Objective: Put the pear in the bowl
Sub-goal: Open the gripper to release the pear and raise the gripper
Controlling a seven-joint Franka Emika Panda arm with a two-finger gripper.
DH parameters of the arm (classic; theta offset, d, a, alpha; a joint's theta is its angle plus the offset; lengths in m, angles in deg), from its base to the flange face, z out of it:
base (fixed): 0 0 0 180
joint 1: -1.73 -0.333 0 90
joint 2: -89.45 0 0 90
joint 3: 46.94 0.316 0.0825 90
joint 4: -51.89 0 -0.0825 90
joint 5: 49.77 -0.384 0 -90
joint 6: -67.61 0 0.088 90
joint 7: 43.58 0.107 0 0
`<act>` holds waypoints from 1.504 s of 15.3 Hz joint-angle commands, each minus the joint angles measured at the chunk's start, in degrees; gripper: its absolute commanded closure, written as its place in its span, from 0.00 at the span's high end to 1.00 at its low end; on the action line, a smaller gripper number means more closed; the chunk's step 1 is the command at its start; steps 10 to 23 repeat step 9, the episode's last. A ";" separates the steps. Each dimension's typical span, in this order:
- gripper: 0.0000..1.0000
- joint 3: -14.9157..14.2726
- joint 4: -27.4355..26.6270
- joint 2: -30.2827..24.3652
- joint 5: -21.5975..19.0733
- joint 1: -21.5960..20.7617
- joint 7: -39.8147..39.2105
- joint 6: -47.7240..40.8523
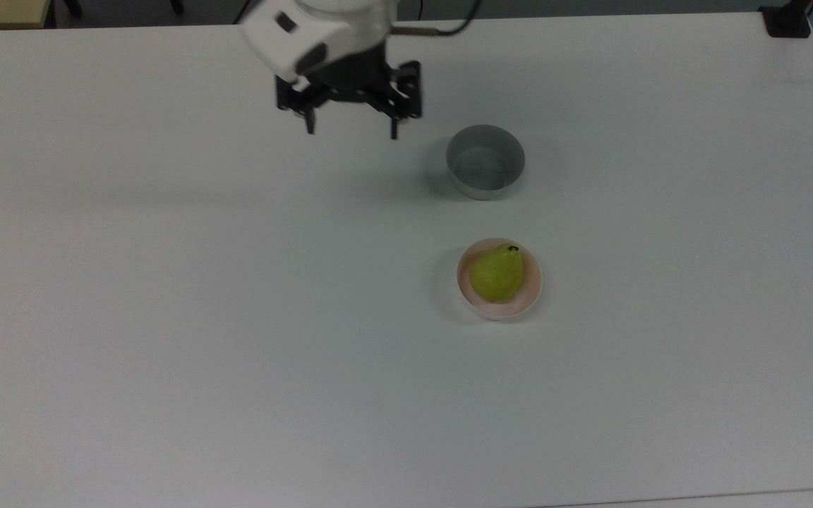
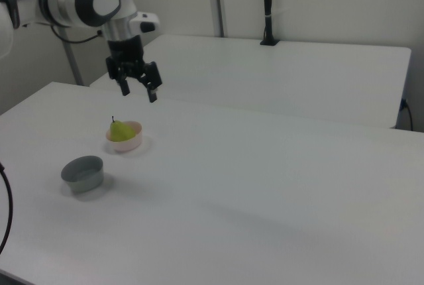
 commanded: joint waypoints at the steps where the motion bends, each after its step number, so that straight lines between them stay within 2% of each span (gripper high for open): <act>1: 1.00 3.28 -4.80 -5.44 0.10 7.14 -2.99 -1.31; 5: 1.00 3.38 -4.72 -6.94 1.68 8.65 -7.38 -3.95; 23: 1.00 2.68 -4.55 -7.73 1.69 9.53 -7.56 -3.95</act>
